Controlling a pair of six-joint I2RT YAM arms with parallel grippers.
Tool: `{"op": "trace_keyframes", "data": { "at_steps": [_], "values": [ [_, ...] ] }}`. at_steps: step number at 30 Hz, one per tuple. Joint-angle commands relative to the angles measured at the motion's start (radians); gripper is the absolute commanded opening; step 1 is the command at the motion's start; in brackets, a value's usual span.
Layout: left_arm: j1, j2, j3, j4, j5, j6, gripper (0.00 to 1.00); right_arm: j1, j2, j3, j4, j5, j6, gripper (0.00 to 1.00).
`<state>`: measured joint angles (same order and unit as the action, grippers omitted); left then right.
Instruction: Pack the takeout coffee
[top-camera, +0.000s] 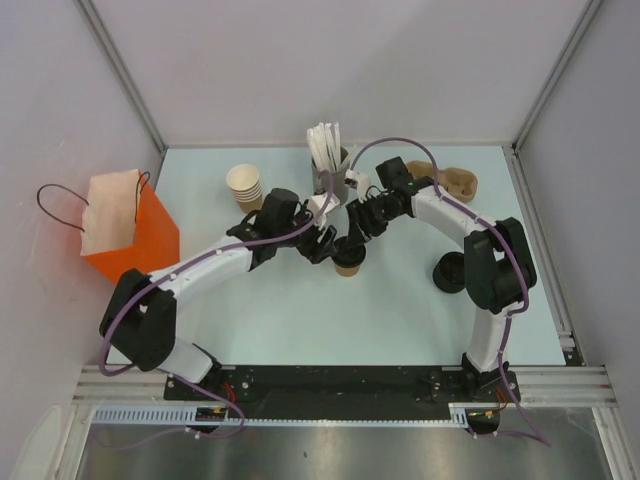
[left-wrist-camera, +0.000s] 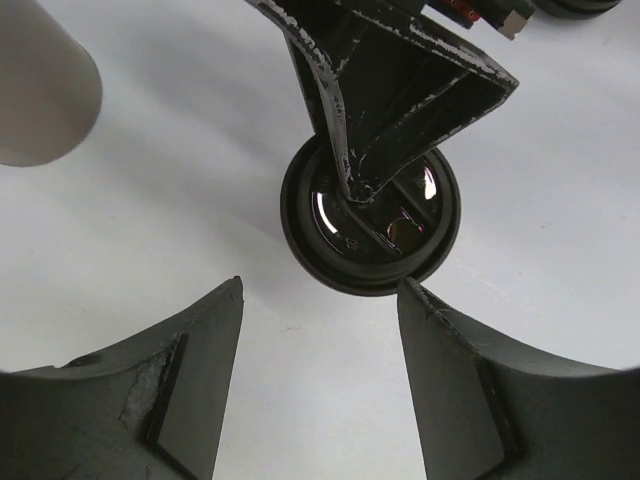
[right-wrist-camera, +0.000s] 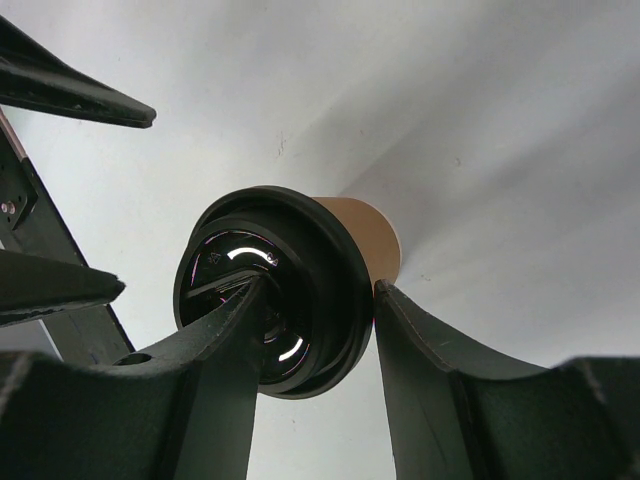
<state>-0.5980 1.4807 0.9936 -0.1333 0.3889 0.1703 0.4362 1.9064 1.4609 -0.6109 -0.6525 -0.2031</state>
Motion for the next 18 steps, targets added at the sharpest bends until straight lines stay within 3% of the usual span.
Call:
{"op": "trace_keyframes", "data": {
  "at_steps": [1,5,12,18],
  "values": [
    [-0.048,-0.027,-0.026,0.047,-0.146,0.072,0.68,-0.004,0.077,-0.056,-0.039,0.186,-0.058,0.5],
    [-0.088,-0.04,-0.056,0.072,-0.267,0.107,0.67,-0.002,0.079,-0.054,-0.038,0.185,-0.058,0.5],
    [-0.108,-0.129,-0.113,0.19,-0.488,0.36,0.66,-0.002,0.08,-0.054,-0.041,0.186,-0.061,0.5],
    [-0.131,-0.198,0.002,-0.027,-0.744,0.592,0.65,-0.002,0.086,-0.054,-0.047,0.191,-0.073,0.5]
  ]
}}
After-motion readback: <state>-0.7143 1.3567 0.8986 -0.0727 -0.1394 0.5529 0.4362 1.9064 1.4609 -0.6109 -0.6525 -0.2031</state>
